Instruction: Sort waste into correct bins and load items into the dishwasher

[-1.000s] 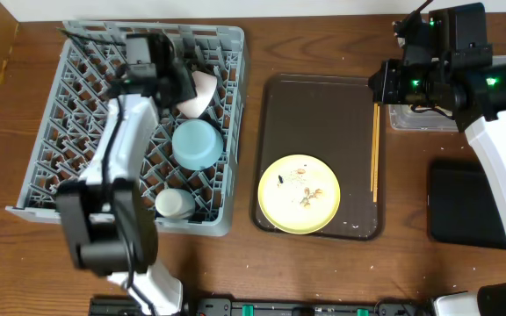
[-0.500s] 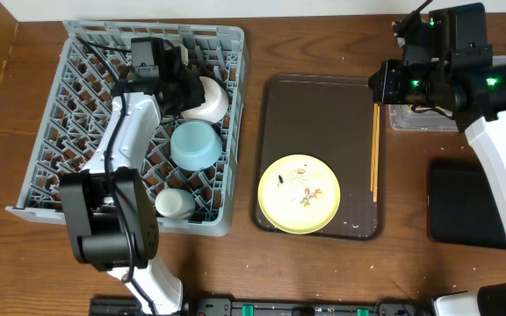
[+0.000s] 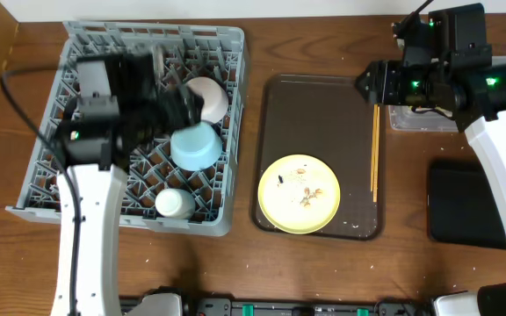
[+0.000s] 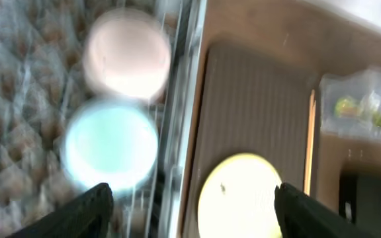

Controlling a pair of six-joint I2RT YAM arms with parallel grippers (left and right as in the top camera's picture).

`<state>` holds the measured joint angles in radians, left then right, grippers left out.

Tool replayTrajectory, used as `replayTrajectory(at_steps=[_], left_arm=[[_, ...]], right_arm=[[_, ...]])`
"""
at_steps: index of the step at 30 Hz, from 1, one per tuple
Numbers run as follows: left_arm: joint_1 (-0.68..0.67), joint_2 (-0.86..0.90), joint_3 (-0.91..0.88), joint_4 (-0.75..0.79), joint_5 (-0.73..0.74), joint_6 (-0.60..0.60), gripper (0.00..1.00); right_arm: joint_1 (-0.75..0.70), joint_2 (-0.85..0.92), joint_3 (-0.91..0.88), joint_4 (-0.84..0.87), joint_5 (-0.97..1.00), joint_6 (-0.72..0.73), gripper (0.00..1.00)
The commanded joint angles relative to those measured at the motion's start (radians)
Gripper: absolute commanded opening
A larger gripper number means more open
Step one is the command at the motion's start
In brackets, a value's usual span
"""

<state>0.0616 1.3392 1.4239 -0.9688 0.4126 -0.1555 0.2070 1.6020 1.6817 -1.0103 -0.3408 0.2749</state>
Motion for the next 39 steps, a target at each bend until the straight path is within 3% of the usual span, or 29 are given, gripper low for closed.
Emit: replayTrajectory(at_steps=[1, 5, 9, 14, 16, 19, 20, 24, 27, 34, 39], left_arm=[[-0.003, 0.022, -0.014, -0.120, 0.052, 0.009, 0.80], [-0.086, 0.033, -0.040, -0.171, 0.168, 0.096, 0.83], [-0.236, 0.033, -0.041, -0.142, 0.090, 0.085, 0.84], [-0.369, 0.033, -0.041, -0.116, -0.328, -0.194, 0.84], [-0.377, 0.033, -0.041, -0.114, -0.384, -0.273, 0.89], [-0.377, 0.033, -0.041, -0.106, -0.376, -0.296, 0.90], [-0.377, 0.033, -0.041, -0.107, -0.376, -0.295, 0.90], [-0.377, 0.033, -0.041, -0.107, -0.376, -0.295, 0.91], [-0.377, 0.033, -0.041, -0.107, -0.376, -0.295, 0.91], [-0.377, 0.033, -0.041, -0.153, -0.380, -0.291, 0.93], [-0.377, 0.033, -0.041, -0.153, -0.380, -0.291, 0.93]], right_arm=[[-0.008, -0.011, 0.006, -0.028, 0.021, -0.003, 0.99], [-0.008, -0.011, 0.006, -0.064, 0.201, 0.023, 0.99], [-0.008, -0.011, 0.006, -0.092, 0.285, 0.107, 0.99], [-0.010, -0.011, 0.006, -0.110, 0.292, 0.117, 0.99], [-0.010, -0.011, 0.005, -0.126, 0.291, 0.117, 0.99], [-0.010, -0.011, 0.005, -0.149, 0.292, 0.116, 0.99], [-0.010, -0.010, 0.003, -0.156, 0.291, 0.113, 0.96], [-0.007, 0.001, -0.028, -0.145, 0.291, 0.113, 0.59], [0.008, 0.018, -0.105, -0.105, 0.290, 0.114, 0.42], [0.030, 0.085, -0.339, 0.162, 0.292, 0.174, 0.29], [0.030, 0.222, -0.354, 0.253, 0.291, 0.184, 0.25]])
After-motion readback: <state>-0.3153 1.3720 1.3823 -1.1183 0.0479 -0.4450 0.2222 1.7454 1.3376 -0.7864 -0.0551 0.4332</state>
